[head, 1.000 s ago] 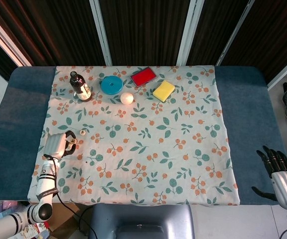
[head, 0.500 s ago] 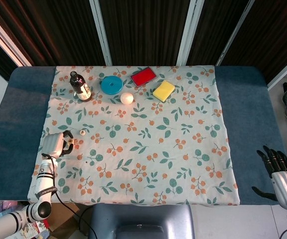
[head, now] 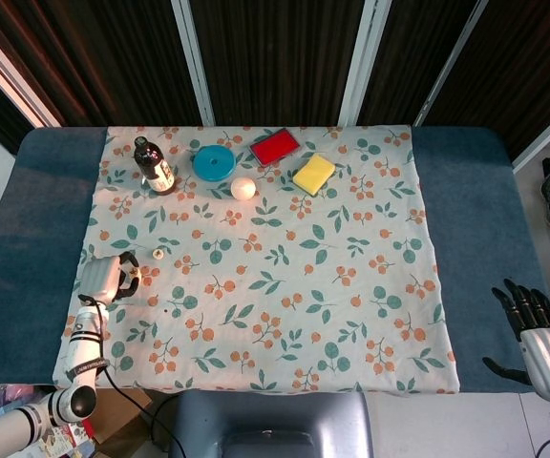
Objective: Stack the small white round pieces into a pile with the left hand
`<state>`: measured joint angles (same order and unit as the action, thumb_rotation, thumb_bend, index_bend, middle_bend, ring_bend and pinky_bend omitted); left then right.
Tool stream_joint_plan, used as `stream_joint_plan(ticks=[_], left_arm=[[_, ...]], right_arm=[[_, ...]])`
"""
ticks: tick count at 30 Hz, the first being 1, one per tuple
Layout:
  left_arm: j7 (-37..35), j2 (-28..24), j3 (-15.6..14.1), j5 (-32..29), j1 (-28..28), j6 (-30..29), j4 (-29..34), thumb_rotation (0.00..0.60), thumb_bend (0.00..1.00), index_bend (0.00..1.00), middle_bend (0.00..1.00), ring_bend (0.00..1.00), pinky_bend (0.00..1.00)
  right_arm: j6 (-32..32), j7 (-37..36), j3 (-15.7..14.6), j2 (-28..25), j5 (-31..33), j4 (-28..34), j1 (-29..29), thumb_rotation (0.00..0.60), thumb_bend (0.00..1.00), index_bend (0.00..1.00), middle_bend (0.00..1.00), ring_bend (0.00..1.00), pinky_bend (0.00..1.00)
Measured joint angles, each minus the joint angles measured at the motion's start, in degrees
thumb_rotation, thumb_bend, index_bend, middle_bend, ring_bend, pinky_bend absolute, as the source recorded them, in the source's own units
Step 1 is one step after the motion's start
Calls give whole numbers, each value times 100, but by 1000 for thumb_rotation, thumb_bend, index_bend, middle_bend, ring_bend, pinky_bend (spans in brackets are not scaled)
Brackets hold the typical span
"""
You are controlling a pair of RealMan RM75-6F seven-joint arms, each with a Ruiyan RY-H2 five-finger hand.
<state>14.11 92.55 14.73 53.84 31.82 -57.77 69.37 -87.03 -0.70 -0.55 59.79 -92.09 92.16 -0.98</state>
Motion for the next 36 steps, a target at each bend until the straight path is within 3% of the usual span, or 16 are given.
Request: stream_joint_plan(ticks=[12, 21, 26, 36], left_arm=[[-93, -77, -15, 7, -12, 40, 64, 600, 407, 349, 1000, 1000, 1000], [-215, -69, 72, 87, 7, -110, 211, 600, 407, 316, 1000, 1000, 1000], [-120, 227, 205, 124, 179, -272, 92, 600, 406, 315, 1000, 1000, 1000], [910, 1165, 515, -447, 820, -280, -796, 600, 406, 324, 1000, 1000, 1000]], right_arm=[[-4, 27, -1, 5, -4, 6, 2, 600, 118, 0, 0, 0, 0], [-25, -10, -5, -2, -19, 5, 10, 600, 117, 0, 0, 0, 0], [-27, -37, -9, -9, -30, 3, 8, 600, 118, 0, 0, 0, 0], [-37, -172, 9, -56, 21, -20, 20, 600, 118, 0, 0, 0, 0]])
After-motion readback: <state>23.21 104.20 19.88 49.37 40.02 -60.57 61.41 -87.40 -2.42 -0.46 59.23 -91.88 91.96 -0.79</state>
